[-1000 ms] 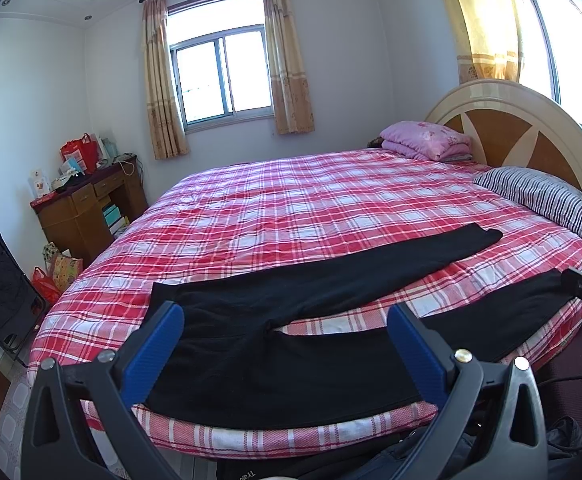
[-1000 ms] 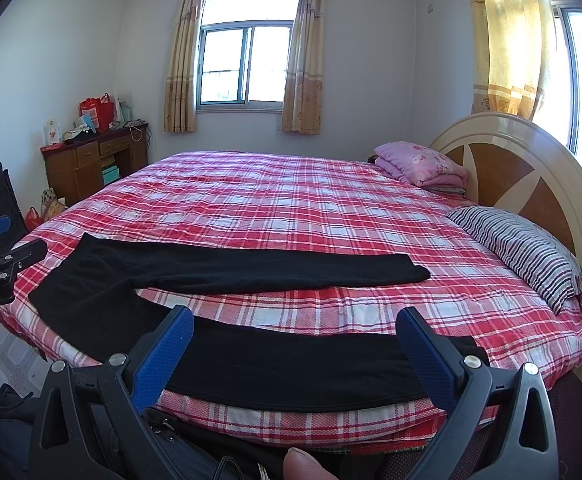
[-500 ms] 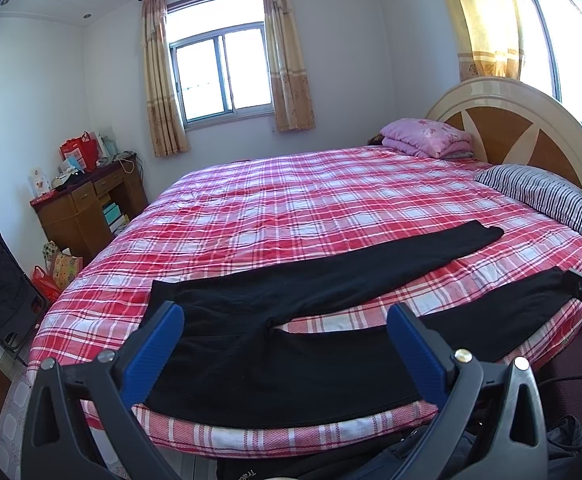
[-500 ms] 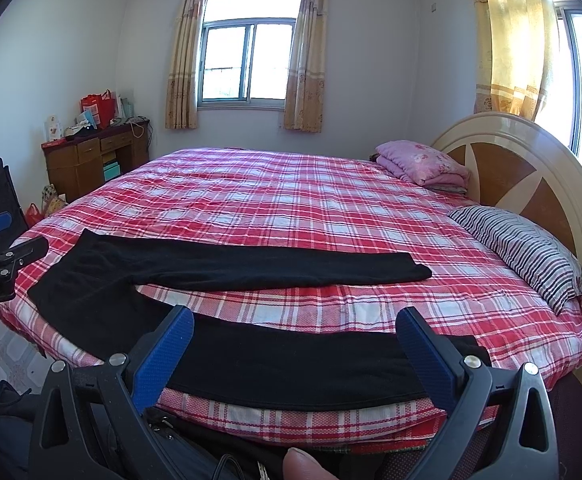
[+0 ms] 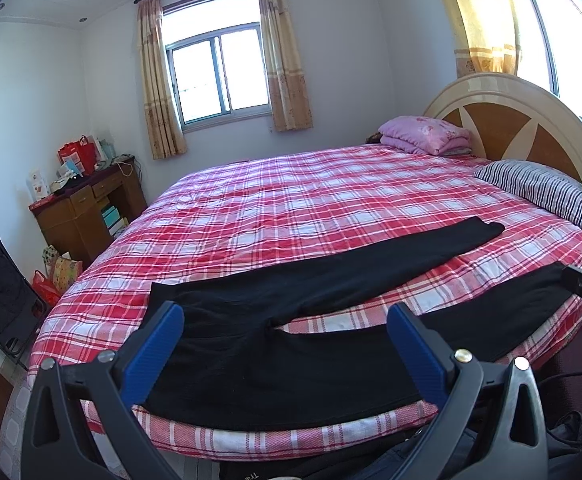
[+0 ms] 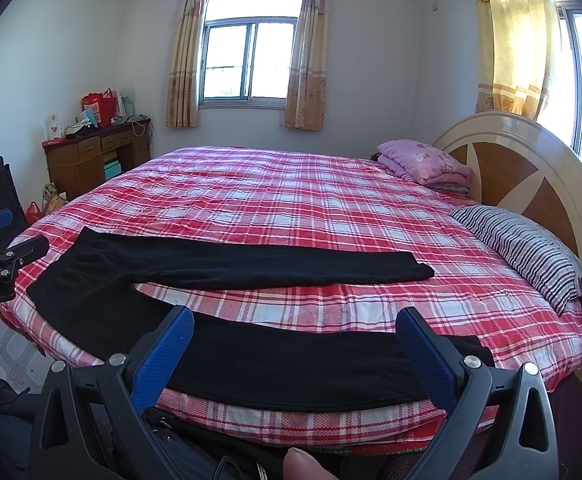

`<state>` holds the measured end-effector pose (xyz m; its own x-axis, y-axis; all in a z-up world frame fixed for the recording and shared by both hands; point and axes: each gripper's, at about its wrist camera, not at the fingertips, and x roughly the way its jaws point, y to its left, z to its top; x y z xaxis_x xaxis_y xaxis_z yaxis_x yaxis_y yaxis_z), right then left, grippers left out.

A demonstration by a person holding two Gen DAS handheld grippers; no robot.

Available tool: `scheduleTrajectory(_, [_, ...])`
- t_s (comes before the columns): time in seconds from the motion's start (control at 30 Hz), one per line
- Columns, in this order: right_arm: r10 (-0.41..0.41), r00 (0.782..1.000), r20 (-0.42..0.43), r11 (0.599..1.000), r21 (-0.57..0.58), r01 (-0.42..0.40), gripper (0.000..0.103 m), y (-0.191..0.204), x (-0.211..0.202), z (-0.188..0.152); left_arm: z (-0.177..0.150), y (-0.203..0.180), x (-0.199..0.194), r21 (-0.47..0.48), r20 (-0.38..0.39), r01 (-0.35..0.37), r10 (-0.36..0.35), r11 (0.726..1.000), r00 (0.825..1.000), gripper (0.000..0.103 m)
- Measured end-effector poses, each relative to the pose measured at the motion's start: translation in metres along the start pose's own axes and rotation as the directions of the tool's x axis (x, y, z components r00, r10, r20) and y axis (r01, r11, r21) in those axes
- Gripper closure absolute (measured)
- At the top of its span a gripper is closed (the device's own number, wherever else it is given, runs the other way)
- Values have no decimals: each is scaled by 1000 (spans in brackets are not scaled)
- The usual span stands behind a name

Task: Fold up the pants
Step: 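Lower both tools onto the black pants leg ends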

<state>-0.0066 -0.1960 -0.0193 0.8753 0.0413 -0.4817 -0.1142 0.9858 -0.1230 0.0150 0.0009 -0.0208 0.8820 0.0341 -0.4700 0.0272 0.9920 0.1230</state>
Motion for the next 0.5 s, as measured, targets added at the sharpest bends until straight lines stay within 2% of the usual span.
scheduleTrajectory(0.2, [11, 1000, -16, 1000, 15, -11, 1, -8, 19, -4, -9, 3, 25, 5, -45, -5, 5, 1000, 999, 0])
scheduleTrajectory(0.33, [1, 996, -85, 1000, 22, 0, 1, -21, 58, -11, -17, 14, 60, 6, -114, -5, 6, 1000, 993, 0])
scheduleTrajectory(0.43, [-33, 990, -134, 999, 25, 37, 1, -38, 94, -12, -16, 42, 100, 8, -161, -73, 74, 997, 984, 0])
scheduleTrajectory(0.5, [-29, 986, -162, 998, 41, 36, 1, -51, 114, -9, -12, 66, 124, 1, -177, -131, 129, 991, 976, 0])
